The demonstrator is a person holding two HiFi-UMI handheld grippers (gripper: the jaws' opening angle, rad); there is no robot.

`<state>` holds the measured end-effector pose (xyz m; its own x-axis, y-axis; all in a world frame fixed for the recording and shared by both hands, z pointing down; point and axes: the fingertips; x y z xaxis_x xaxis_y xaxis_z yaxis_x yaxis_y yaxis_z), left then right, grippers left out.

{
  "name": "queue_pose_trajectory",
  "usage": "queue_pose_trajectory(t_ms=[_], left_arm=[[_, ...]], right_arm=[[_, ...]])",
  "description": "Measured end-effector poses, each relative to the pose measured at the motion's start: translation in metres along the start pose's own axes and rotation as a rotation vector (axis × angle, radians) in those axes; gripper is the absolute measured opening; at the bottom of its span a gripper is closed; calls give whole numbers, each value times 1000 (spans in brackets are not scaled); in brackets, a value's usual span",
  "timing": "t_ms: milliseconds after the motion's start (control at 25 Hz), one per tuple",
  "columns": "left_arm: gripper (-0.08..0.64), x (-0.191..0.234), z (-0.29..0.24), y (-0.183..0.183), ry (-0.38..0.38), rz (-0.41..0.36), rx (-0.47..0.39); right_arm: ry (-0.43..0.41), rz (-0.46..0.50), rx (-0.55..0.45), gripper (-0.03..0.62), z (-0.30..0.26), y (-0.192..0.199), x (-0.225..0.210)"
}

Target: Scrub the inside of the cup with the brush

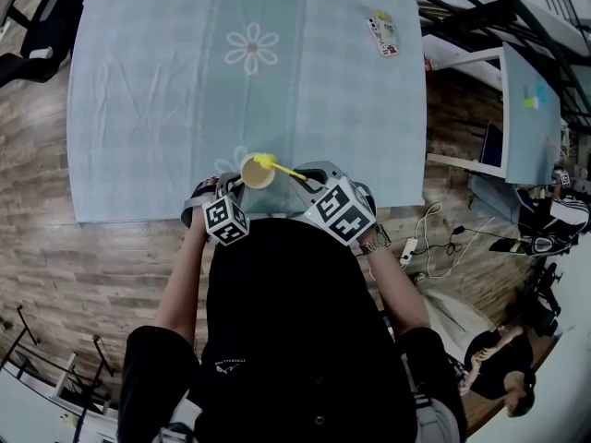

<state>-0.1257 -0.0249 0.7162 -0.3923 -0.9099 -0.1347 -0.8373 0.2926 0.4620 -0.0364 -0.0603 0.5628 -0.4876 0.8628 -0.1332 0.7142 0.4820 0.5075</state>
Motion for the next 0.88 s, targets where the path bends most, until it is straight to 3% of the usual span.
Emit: queue_pose_trajectory(t_ms=[240, 440, 880], left_arm=[[55, 21, -7, -11, -26, 24, -21], [55, 49, -20, -27, -65, 134, -27], [55, 85, -42, -49, -142, 265, -32]], right_arm=[[104, -81, -94, 38, 24, -10, -25], [157, -111, -145, 38, 33, -11, -34], [279, -173, -235, 38, 55, -8, -56]])
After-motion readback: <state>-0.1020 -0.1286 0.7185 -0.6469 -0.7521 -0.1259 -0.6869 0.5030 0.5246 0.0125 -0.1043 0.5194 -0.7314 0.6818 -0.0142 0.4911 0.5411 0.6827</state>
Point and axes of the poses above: the fingertips, and each gripper's own axes: z backward along the fingers, x to its left, y out of its underside, and after that the axes turned 1 degree about -z, right-handed
